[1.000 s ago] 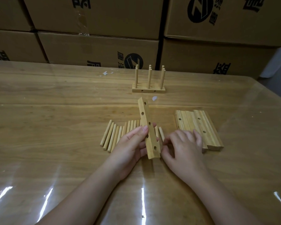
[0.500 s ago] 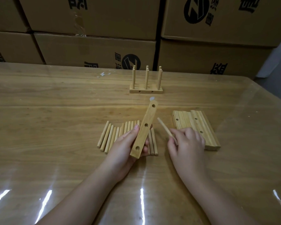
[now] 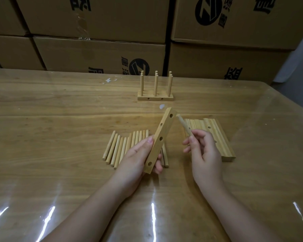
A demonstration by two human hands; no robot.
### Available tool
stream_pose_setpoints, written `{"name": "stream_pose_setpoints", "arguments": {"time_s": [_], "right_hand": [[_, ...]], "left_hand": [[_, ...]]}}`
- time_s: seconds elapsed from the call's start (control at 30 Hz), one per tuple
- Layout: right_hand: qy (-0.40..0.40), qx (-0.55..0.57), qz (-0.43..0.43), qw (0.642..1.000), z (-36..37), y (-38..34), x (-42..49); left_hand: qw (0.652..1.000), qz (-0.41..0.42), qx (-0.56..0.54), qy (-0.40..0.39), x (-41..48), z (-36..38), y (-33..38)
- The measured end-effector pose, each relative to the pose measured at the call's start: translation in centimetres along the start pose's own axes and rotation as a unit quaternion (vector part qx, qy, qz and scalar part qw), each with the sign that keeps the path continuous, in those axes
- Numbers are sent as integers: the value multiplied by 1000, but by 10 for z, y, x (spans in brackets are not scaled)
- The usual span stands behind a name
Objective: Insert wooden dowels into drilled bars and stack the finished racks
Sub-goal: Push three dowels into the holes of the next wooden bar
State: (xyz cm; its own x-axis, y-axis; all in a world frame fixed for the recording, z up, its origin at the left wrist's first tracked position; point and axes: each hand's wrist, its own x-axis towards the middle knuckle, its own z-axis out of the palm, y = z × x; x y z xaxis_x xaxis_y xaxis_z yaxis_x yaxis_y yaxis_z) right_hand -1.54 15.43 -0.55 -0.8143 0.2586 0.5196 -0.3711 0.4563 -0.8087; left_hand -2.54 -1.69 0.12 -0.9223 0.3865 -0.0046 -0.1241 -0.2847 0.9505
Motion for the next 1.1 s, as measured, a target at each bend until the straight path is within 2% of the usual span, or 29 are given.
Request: {"name": "stream_pose_setpoints", "arguments": {"time_s": [0.23,0.4,0.57,1.1], "right_hand": [[-5,-26,-10,1000,-2,2,-1],[2,-24,-12,1000,-3,4,0],[40,-37,-17,998,-5,4,1],[70,-68,-26,995,-6,-6,1]], "left_hand": [[998,22,61,-7,0,0,-1],[997,43,61,-21,1,2,-2],[996,53,71,-23,0,1,-4],[985,71,160,14,-2,11,-3]]}}
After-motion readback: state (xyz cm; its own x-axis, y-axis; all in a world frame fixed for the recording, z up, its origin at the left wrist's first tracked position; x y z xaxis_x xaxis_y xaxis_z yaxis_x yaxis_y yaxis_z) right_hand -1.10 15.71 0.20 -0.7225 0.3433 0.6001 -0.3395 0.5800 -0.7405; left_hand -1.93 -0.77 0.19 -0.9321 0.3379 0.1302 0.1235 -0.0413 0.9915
